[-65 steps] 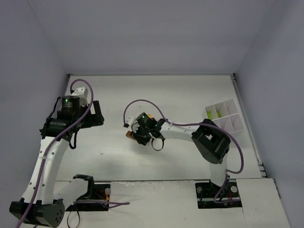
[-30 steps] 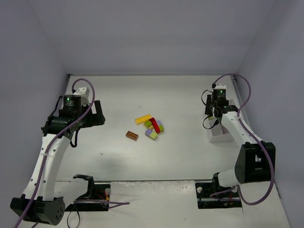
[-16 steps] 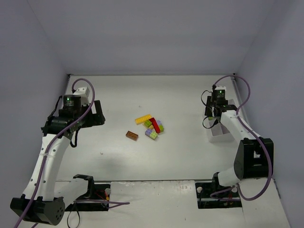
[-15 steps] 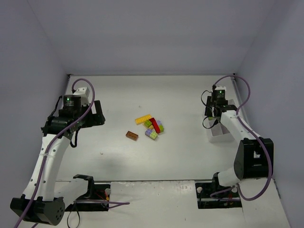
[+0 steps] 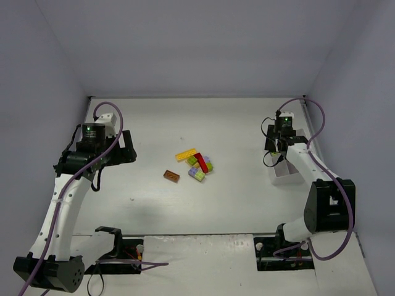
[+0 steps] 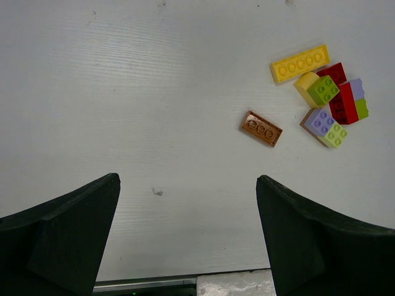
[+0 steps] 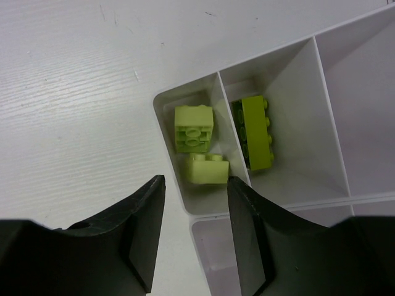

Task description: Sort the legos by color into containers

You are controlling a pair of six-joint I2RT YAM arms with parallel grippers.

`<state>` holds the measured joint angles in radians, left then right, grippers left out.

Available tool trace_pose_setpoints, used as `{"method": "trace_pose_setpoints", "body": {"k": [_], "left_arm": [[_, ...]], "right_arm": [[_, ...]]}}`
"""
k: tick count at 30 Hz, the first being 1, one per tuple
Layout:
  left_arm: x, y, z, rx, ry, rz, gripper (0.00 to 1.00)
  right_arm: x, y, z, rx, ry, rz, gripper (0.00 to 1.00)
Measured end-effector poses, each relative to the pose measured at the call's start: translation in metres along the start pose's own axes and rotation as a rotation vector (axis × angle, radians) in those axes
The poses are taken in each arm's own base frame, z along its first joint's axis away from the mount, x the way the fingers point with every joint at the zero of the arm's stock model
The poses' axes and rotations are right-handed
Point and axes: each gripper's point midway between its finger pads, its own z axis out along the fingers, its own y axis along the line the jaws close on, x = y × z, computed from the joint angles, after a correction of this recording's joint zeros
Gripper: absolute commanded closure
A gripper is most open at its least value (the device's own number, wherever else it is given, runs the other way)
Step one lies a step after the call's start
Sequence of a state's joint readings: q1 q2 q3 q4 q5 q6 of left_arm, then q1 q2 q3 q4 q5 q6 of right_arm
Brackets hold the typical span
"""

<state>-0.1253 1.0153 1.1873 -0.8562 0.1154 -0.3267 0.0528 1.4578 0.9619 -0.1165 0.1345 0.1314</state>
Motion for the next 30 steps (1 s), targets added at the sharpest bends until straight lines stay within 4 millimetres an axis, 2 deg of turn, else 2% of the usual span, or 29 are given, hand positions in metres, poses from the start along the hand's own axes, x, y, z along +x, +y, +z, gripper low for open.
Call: {"method": "trace_pose_setpoints", "body": {"k": [5, 8, 10, 13, 17, 20, 23, 25, 30], "left_arm": [[0.000, 0.000, 0.000, 0.000, 0.000, 0.000, 0.15], [0.000, 0.000, 0.000, 0.000, 0.000, 0.000, 0.15], [0.000, 0.000, 0.000, 0.000, 0.000, 0.000, 0.15], [0.000, 0.000, 0.000, 0.000, 0.000, 0.000, 0.15], [0.000, 0.000, 0.000, 0.000, 0.000, 0.000, 0.15], [0.000, 0.000, 0.000, 0.000, 0.000, 0.000, 0.15], [0.000, 0.000, 0.000, -0.001, 0.001, 0.000, 0.15], [0.000, 0.000, -0.001, -0.002, -0.001, 0.000, 0.15], [0.000, 0.002, -0.006, -0.006, -0.017, 0.000, 0.15]], "right_arm": [[0.000, 0.002, 0.000, -0.013, 0.001, -0.001, 0.58], [-0.002, 0.014, -0.006, -0.062, -0.010, -0.023, 0.57], [-0.006, 0.032, -0.015, -0.120, -0.035, -0.068, 0.55], [-0.015, 0.078, -0.037, -0.258, -0.098, -0.186, 0.48], [-0.023, 0.159, -0.079, -0.485, -0.194, -0.373, 0.40], [-0.016, 0.216, -0.111, -0.636, -0.239, -0.492, 0.38], [-0.001, 0.270, -0.133, -0.764, -0.259, -0.591, 0.38], [0.013, 0.297, -0.137, -0.816, -0.248, -0.648, 0.38], [0.061, 0.348, -0.126, -0.887, -0.168, -0.777, 0.38]]}}
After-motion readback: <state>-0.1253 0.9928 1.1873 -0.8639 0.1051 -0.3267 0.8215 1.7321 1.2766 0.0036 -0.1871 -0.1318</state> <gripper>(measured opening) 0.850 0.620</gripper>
